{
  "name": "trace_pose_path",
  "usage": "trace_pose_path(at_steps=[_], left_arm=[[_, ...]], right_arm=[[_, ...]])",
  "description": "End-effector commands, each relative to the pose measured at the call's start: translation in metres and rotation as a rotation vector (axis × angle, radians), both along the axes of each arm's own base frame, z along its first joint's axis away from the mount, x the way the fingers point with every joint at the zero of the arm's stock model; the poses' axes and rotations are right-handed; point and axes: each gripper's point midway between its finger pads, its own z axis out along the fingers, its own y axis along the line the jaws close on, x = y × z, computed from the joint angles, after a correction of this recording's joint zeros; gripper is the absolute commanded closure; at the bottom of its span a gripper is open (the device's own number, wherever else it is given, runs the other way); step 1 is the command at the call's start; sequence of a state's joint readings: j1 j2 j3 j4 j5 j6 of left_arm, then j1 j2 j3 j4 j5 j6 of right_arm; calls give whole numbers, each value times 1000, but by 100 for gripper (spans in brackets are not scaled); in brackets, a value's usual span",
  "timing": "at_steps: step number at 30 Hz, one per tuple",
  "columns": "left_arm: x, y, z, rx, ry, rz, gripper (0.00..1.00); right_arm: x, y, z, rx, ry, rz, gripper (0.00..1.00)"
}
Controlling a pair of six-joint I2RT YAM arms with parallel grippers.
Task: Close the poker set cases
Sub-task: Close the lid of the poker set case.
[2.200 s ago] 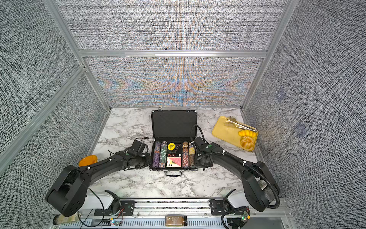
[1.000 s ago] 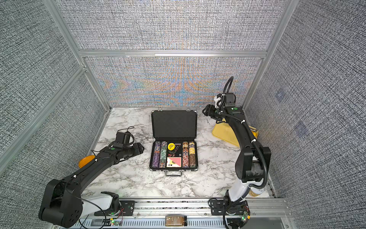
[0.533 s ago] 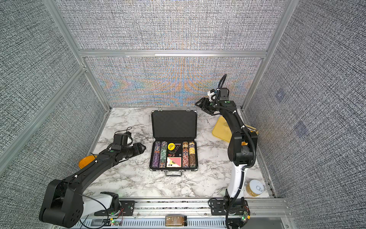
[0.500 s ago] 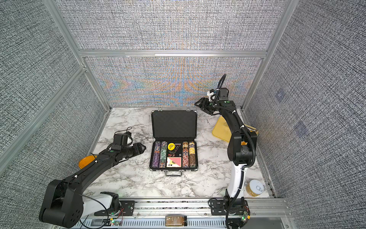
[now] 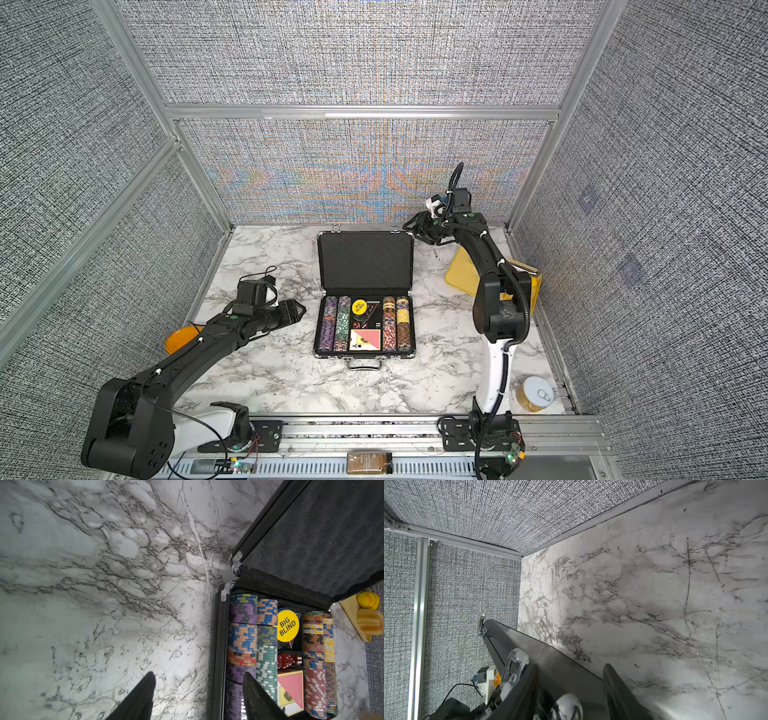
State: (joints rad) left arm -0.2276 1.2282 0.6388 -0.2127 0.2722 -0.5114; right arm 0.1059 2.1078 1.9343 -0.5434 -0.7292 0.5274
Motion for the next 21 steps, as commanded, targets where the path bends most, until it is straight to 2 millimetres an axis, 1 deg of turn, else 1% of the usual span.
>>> trace_pose_path(at_steps=[1, 5, 12, 21], left_arm=[[1, 0, 4, 13, -20, -16, 32], [1, 2, 3, 28, -15, -16, 32], [-1, 3, 1, 23, -10, -5, 32], [-1, 7, 2, 37, -12, 9, 32]], right_arm=[[-10, 6, 2, 20, 18, 31, 49], [-18, 10, 4, 28, 21, 53, 51], [-35, 9, 8, 24, 20, 61, 53], [-64, 8, 10, 9, 24, 74, 54]])
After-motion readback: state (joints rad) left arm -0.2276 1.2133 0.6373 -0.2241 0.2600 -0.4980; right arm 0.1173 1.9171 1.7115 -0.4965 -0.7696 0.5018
